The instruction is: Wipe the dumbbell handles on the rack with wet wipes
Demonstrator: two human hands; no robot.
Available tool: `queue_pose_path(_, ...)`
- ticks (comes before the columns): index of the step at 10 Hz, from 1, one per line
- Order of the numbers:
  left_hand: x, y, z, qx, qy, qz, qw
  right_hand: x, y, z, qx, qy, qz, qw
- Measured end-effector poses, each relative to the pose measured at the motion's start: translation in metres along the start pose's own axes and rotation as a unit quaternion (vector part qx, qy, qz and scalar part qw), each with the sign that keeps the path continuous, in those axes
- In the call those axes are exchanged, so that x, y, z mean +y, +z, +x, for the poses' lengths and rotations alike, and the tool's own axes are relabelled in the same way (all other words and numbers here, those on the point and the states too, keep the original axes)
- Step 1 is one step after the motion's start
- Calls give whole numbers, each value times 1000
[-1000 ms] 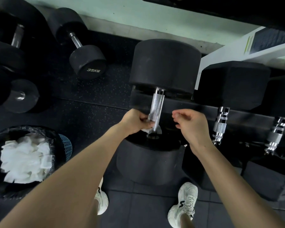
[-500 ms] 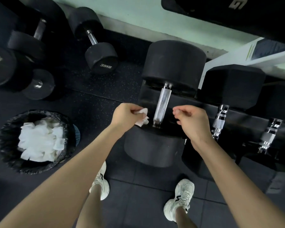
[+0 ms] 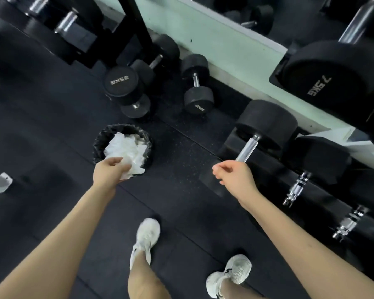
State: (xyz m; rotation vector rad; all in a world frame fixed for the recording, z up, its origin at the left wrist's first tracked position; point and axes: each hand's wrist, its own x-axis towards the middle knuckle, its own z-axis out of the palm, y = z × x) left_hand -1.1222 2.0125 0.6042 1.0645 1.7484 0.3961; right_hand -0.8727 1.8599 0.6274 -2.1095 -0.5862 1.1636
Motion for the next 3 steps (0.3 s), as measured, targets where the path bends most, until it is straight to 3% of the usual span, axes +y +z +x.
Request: queue_pose_path(3, 25, -63, 76, -31, -29, -40, 998, -52, 57, -51, 45, 49, 40, 997)
